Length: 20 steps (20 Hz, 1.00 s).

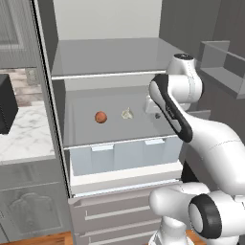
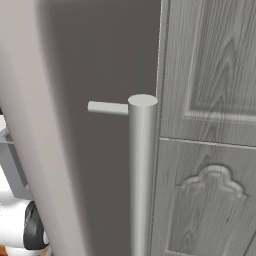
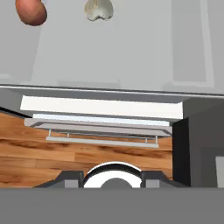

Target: Grab the onion and garlic from the fridge, place them in the blender, close the lid, and turn on the blender to create a marinade.

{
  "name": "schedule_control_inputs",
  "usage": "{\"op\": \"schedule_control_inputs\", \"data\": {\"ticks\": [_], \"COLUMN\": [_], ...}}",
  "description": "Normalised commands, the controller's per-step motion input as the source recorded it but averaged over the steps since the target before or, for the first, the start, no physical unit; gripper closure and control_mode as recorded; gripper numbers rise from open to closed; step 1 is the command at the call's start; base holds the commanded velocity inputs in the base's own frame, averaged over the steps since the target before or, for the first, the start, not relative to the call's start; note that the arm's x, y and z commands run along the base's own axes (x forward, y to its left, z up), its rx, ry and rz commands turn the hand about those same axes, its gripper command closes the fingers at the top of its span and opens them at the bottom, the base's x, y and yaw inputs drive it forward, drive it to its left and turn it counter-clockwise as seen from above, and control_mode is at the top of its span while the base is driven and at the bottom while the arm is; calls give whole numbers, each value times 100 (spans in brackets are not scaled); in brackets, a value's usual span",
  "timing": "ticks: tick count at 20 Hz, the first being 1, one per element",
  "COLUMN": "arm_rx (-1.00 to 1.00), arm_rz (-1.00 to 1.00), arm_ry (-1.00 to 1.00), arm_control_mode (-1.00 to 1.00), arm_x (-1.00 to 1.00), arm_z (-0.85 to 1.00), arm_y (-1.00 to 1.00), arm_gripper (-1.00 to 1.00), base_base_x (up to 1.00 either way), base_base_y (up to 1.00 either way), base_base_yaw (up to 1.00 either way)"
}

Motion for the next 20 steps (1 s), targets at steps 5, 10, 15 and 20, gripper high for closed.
{"op": "schedule_control_inputs", "data": {"ticks": [5, 10, 15, 20], "arm_rx": [-9, 2, 3, 0], "arm_rz": [-3, 0, 0, 0], "arm_ry": [-8, 0, -2, -4], "arm_control_mode": [-100, -100, -100, -100], "arm_x": [0, -2, 0, 19], "arm_z": [-15, -1, -26, -19], "arm_y": [15, 11, 28, 53], "arm_gripper": [-100, -100, -100, -100], "base_base_x": [0, 0, 0, 0], "base_base_y": [0, 0, 0, 0], "base_base_yaw": [0, 0, 0, 0]}}
